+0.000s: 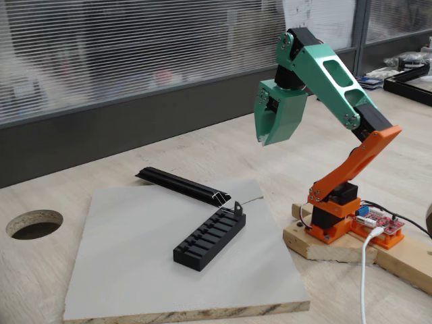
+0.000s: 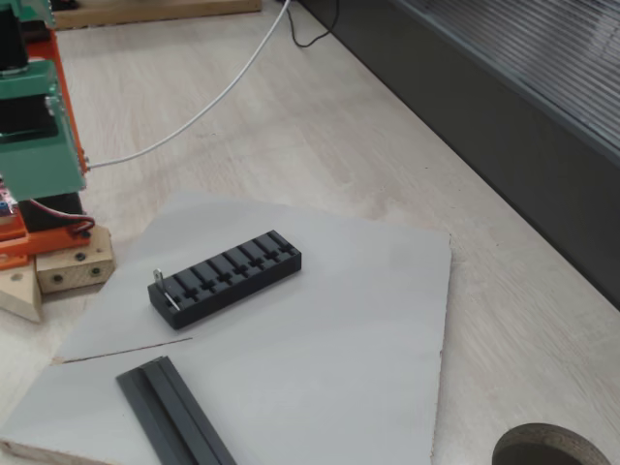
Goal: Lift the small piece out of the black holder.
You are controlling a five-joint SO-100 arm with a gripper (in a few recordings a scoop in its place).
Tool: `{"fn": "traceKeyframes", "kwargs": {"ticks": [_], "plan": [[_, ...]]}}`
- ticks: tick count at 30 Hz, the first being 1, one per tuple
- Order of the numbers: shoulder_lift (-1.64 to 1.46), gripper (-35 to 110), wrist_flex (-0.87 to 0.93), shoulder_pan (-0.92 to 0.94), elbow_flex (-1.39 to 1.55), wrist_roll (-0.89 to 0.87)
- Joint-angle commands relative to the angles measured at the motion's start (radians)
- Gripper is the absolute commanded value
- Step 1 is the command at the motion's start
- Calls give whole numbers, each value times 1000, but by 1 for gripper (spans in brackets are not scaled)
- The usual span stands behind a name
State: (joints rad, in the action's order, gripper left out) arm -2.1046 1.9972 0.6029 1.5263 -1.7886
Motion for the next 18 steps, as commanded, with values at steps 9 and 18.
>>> {"fn": "traceKeyframes", "kwargs": {"ticks": [9,18], "plan": [[115,7,25,-417,0,-492],[118,8,25,-581,0,-1215]]}}
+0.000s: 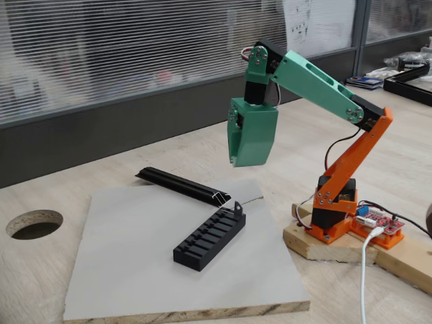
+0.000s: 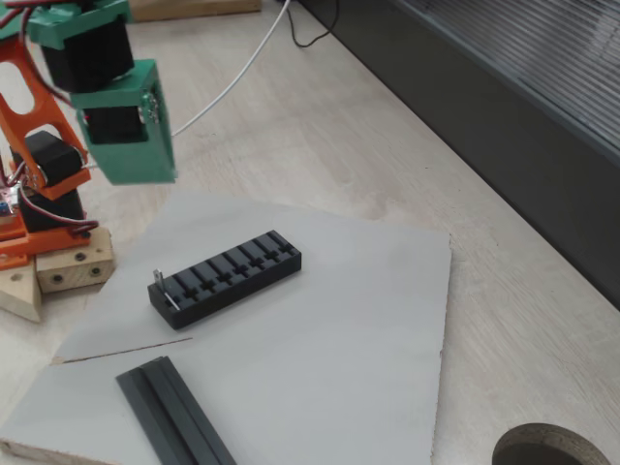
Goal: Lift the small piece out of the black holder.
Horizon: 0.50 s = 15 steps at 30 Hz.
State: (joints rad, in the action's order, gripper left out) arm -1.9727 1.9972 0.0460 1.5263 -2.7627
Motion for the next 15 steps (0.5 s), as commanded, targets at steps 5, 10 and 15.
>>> {"fn": "traceKeyframes", "kwargs": {"ticks": [5,10,15], "plan": [[-14,8,25,-26,0,-411],[-15,8,25,-17,-14,-511],[-15,8,25,-18,-2,-699]]}}
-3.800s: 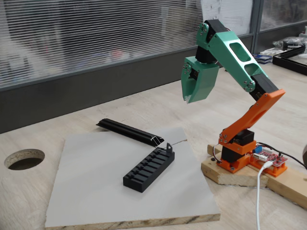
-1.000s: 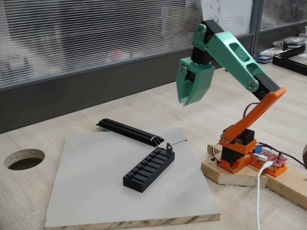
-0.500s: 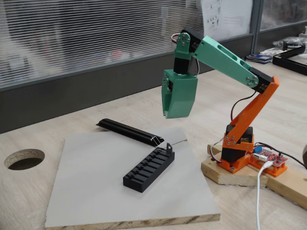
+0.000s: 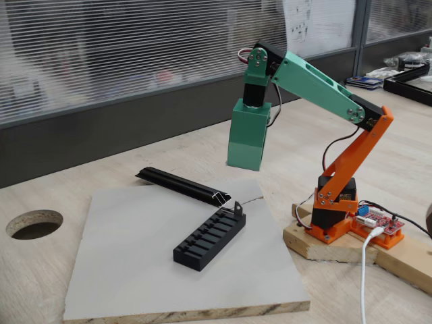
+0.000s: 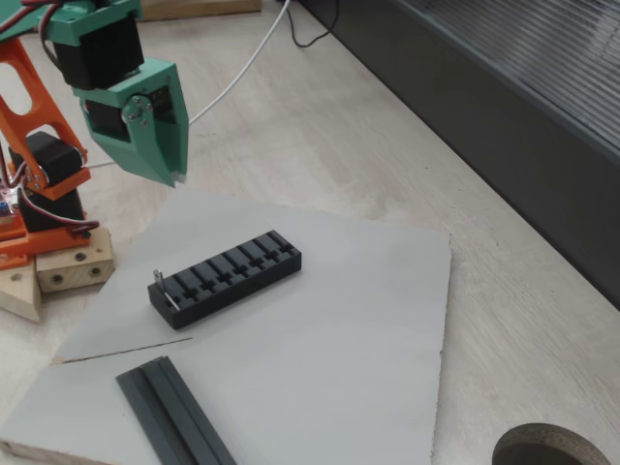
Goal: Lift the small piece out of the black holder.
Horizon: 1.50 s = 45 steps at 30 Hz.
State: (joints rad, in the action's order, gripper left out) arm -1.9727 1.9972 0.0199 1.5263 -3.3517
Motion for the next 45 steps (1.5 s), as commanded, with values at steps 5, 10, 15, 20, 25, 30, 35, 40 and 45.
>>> {"fn": "traceKeyframes", "kwargs": {"ticks": [5,10,15,20,25,30,35,40,45], "plan": [[-15,8,25,-3,-2,-199],[-15,8,25,0,-2,-198],[-14,8,25,-2,0,-193],[-15,7,25,-5,0,-199],[-14,7,25,-5,37,-201],[-32,7,25,-6,199,-199],[-34,8,8,5,230,-199],[-17,8,-124,8,236,-199],[-32,8,-164,8,388,-199]]}}
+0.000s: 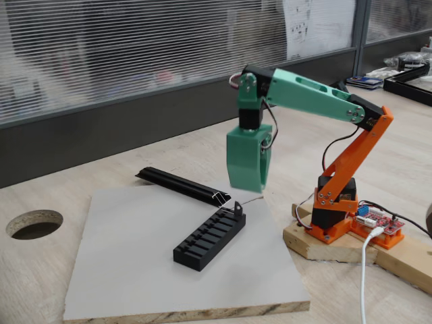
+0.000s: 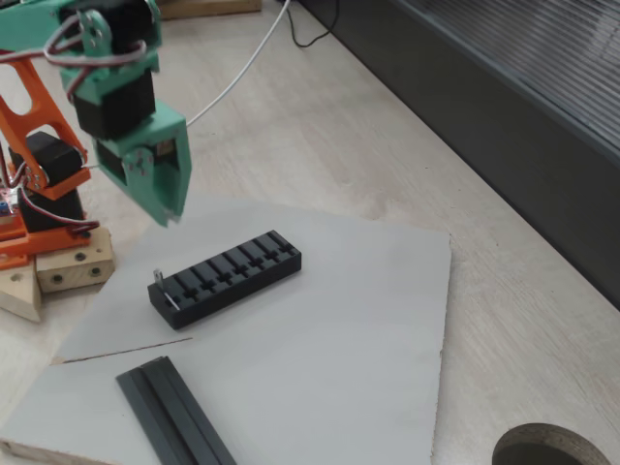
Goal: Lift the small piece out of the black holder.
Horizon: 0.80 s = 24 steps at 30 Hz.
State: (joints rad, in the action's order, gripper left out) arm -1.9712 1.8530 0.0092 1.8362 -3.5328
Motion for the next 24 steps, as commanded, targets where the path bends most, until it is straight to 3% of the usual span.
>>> {"fn": "traceKeyframes", "kwargs": {"ticks": [1,24], "plan": [[-35,8,-21,17,107,-18],[-137,8,-120,164,129,-11]]}}
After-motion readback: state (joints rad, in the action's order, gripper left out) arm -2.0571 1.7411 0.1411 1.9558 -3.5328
